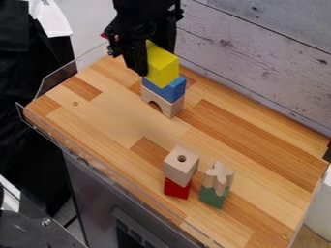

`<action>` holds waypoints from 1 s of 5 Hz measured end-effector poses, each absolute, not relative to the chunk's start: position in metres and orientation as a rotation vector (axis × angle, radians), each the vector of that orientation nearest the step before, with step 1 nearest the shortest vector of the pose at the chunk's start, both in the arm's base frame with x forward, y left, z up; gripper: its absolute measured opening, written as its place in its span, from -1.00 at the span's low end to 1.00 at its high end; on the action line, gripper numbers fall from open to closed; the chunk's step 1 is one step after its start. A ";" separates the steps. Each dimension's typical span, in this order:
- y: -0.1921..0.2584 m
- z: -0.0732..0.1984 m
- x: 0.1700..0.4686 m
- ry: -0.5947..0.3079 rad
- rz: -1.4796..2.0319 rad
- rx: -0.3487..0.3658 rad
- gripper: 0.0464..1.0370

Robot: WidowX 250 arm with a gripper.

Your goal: Put the yellow rectangle block in bottom left

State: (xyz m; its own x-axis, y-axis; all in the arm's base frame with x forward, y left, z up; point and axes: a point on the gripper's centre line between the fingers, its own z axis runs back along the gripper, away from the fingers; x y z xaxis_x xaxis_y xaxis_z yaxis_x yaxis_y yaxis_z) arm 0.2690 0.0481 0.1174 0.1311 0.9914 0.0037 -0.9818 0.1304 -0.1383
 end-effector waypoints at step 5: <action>0.073 0.045 0.223 -0.005 1.606 0.030 0.07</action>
State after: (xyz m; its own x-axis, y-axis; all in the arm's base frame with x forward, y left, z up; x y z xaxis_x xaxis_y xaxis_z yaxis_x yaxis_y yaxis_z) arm 0.2229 0.0727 0.0445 -0.0352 0.9991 0.0230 -0.9992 -0.0356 0.0154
